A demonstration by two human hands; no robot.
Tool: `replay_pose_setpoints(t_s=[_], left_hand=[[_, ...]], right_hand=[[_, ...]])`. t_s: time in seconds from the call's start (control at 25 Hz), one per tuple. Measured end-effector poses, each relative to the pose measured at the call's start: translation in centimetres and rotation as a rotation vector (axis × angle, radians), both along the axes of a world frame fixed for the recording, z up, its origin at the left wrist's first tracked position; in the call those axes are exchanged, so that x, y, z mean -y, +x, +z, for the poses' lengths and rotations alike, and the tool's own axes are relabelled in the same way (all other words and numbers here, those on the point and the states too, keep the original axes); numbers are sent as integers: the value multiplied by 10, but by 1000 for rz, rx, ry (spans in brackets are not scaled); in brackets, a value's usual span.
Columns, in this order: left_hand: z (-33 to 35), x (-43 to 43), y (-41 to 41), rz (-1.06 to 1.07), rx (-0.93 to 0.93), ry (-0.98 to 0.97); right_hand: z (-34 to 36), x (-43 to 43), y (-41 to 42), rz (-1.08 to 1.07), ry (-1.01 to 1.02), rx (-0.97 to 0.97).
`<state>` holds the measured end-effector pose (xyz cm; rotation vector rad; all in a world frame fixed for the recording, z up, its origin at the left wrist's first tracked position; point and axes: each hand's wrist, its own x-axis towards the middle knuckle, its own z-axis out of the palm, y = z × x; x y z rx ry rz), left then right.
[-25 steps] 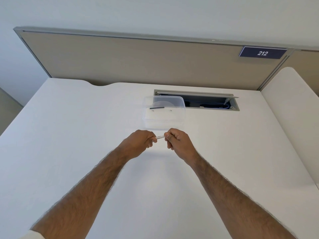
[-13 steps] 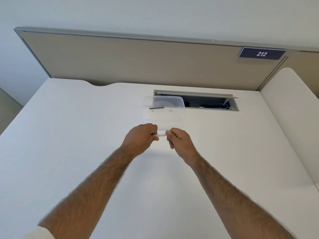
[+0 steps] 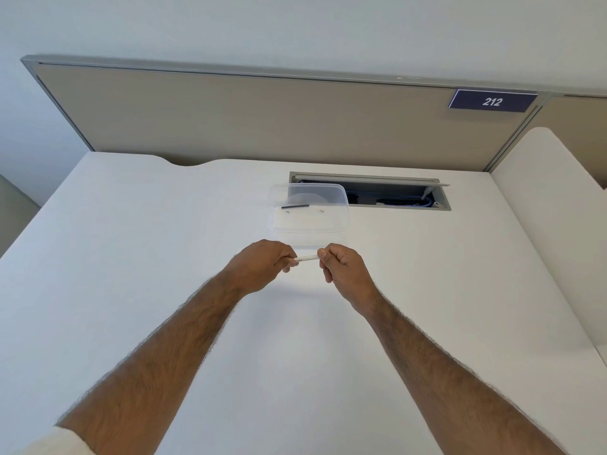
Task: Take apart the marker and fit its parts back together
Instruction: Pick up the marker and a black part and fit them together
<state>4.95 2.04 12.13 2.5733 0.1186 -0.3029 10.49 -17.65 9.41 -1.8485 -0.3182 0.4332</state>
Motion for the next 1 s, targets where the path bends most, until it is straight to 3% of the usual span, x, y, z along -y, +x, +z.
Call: replay_pose_setpoints(t_s=[0.72,0.8,0.92,1.0], left_hand=[[-6,11,-1,42,195,143],[-12,5,-1,-7,193,164],[-23,0,-5,-126,183,266],[-28,5,-6,-190,217,298]], right_hand=[[-5,1,-6,-65,107,-279],[-8,1,-4,11,-28,-246],[-18,-1,-6,198,-454,95],[-18,-6,-13,255,-516,228]])
